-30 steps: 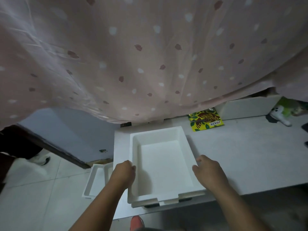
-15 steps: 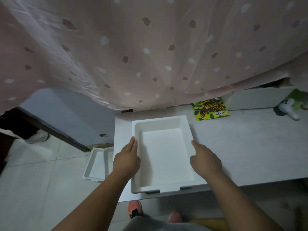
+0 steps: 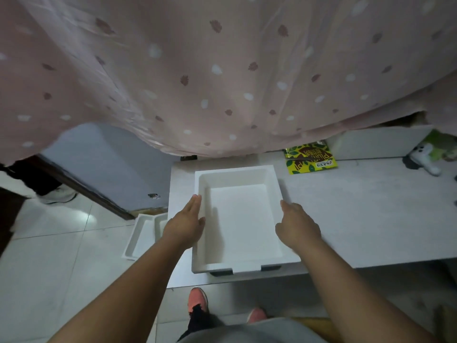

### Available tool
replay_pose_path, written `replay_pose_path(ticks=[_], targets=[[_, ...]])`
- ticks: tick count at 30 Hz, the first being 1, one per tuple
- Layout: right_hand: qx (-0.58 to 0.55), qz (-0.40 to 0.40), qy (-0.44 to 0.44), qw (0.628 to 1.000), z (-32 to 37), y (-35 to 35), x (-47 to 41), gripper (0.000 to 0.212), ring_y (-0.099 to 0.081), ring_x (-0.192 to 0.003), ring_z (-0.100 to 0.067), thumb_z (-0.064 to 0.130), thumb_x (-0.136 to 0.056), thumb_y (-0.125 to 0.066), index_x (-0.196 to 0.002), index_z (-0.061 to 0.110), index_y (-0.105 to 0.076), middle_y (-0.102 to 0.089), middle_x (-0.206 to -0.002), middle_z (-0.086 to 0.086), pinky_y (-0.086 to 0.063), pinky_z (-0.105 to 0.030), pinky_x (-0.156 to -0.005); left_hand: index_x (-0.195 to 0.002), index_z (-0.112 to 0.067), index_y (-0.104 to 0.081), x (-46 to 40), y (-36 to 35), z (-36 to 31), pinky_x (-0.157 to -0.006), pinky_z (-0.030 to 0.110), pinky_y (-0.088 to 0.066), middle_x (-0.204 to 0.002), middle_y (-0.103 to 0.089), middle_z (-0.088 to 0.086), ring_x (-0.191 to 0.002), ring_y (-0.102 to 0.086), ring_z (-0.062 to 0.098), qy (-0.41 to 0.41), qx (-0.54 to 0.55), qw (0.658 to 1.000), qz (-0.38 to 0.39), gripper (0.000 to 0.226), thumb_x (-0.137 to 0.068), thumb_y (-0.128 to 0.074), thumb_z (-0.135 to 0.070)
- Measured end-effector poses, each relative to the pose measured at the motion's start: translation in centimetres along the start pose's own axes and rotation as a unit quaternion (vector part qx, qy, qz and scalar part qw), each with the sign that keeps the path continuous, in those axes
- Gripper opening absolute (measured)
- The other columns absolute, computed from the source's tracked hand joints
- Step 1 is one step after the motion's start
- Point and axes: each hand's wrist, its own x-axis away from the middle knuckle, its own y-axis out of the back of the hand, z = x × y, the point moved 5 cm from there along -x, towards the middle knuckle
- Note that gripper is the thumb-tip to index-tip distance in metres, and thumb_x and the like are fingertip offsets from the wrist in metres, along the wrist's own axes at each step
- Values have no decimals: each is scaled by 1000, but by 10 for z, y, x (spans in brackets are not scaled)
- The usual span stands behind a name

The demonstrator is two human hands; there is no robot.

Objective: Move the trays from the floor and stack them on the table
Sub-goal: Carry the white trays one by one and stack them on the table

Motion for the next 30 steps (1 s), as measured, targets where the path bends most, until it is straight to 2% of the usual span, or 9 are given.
replay_pose_path(ticks=[3,5,7,9,13,19,23,28,30], targets=[[12,-82,33,996,15,3,17,70,-42,-135,-32,33,-93,-52,-156,23,-21,-11,-165,-6,-41,-46,-105,-157,-27,-18,19,16,11,-110,38,-41,-160,-32,-3,-139,-44,21,16,115,990,-80,62,-101,-45,-29],[-20,-132,101,986,35,-1,34,62,-39,-138,-27,32,-96,-53,-154,22,-31,-16,-165,-2,-40,-43,-110,-148,-25,-41,38,20,27,-96,29,-49,-141,-58,-1,-116,-63,17,42,171,976,-127,50,-100,-52,-22],[-62,-119,170,976,60,-16,50,49,-42,-138,-20,27,-99,-52,-147,21,-46,-29,-160,3,-40,-35,-111,-130,-21,-63,57,18,47,-77,19,-51,-112,-73,0,-89,-70,10,68,191,970,-135,35,-96,-58,-19],[-85,-85,225,967,87,-33,65,39,-50,-130,-15,23,-100,-50,-139,22,-56,-44,-151,7,-43,-28,-107,-119,-21,-70,71,17,68,-68,16,-48,-90,-71,-2,-74,-64,7,91,177,970,-137,29,-90,-66,-19],[-57,-58,294,952,149,-65,91,34,-59,-115,-13,23,-98,-48,-129,24,-62,-55,-135,12,-46,-25,-93,-115,-18,-73,99,25,113,-71,16,-49,-80,-66,-8,-70,-61,5,149,247,948,-134,29,-86,-72,-15],[-35,-19,333,942,242,-117,125,32,-61,-107,-12,26,-98,-50,-127,26,-63,-61,-128,12,-48,-26,-92,-117,-17,-73,150,35,216,-64,5,-42,-73,-74,-6,-71,-69,2,186,382,894,-141,44,-75,-85,-14],[-36,14,329,944,317,-176,168,32,-64,-99,-15,26,-97,-52,-126,27,-65,-71,-110,5,-53,-28,-86,-118,-18,-73,190,33,314,-82,26,-57,-67,-76,-3,-69,-71,3,213,415,874,-135,38,-81,-79,-16],[3,67,320,945,375,-230,202,28,-67,-92,-21,41,-99,-47,-117,30,-66,-73,-102,1,-56,-35,-78,-116,-22,-71,206,28,383,-63,23,-51,-76,-71,1,-64,-67,14,230,422,866,-136,24,-95,-60,-16],[3,73,302,950,386,-237,205,29,-65,-83,-18,45,-99,-46,-101,25,-67,-71,-91,3,-57,-39,-75,-112,-23,-73,209,24,394,-71,27,-52,-80,-70,0,-70,-63,15,221,416,873,-126,23,-97,-56,-19]])
